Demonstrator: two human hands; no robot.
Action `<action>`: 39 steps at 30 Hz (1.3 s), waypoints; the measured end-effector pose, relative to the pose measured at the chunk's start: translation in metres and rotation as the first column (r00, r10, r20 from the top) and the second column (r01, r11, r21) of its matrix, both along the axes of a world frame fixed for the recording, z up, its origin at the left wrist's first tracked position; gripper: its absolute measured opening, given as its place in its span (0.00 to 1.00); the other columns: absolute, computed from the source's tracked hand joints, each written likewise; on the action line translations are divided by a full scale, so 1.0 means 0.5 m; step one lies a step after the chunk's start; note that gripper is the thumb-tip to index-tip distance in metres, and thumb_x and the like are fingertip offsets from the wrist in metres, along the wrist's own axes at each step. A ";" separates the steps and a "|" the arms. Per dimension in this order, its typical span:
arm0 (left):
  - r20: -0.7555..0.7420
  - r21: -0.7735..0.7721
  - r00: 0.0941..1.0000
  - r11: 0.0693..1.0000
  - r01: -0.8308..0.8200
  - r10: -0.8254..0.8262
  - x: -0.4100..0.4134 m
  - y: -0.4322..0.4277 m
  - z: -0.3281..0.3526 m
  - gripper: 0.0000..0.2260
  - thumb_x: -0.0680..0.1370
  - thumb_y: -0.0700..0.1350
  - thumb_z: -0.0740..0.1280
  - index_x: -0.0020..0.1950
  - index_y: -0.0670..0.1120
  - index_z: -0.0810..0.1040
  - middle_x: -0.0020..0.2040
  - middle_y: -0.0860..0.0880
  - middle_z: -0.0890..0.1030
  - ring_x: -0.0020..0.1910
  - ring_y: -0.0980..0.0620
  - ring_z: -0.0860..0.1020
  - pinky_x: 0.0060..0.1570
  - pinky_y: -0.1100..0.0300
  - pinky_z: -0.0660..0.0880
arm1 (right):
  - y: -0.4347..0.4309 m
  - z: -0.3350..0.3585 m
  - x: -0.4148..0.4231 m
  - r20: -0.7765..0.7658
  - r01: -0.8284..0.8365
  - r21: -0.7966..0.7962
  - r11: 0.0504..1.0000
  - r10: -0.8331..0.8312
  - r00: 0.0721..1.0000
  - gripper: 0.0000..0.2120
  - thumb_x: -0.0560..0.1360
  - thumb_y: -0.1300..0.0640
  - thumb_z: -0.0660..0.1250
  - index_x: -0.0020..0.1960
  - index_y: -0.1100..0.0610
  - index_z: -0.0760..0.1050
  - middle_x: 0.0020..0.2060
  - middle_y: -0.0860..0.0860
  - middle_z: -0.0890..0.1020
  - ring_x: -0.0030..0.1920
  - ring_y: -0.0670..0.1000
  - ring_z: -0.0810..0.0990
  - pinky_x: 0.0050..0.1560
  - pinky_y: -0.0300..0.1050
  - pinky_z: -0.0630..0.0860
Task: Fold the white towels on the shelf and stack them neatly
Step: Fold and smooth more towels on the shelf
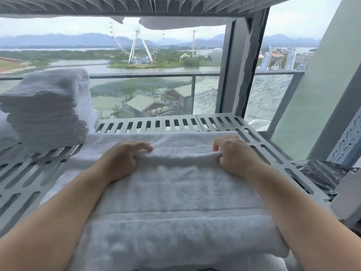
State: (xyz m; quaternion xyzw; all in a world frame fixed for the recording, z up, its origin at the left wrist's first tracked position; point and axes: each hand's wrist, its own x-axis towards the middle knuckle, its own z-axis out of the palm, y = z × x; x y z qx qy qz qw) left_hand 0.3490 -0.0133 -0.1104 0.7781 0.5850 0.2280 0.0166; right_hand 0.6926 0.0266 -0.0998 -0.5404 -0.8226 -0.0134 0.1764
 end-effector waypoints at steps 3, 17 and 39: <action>0.018 0.007 1.000 1.000 0.010 -0.010 -0.005 -0.005 0.007 0.35 0.68 0.27 0.57 0.65 0.57 0.80 0.68 0.54 0.77 0.69 0.51 0.74 0.68 0.53 0.71 | 0.002 -0.002 0.008 -0.079 0.009 -0.014 1.000 -0.010 0.997 0.17 0.68 0.67 0.58 0.46 0.50 0.79 0.41 0.45 0.75 0.49 0.51 0.74 0.44 0.42 0.65; 0.051 -0.089 0.974 0.973 -0.214 0.219 -0.016 -0.001 0.017 0.16 0.77 0.55 0.63 0.36 0.47 0.80 0.53 0.52 0.83 0.52 0.50 0.80 0.54 0.50 0.76 | -0.002 0.063 -0.107 0.153 0.078 -0.108 0.991 -0.061 0.986 0.07 0.74 0.46 0.67 0.40 0.47 0.76 0.38 0.44 0.79 0.42 0.47 0.75 0.39 0.42 0.69; 0.201 -0.239 0.980 0.970 0.041 0.008 -0.055 -0.018 0.036 0.14 0.75 0.44 0.73 0.51 0.66 0.84 0.68 0.60 0.76 0.66 0.63 0.73 0.66 0.66 0.65 | -0.041 0.048 -0.215 0.145 0.104 -0.267 0.958 -0.067 0.987 0.22 0.78 0.53 0.61 0.72 0.54 0.65 0.67 0.55 0.75 0.66 0.57 0.73 0.65 0.51 0.71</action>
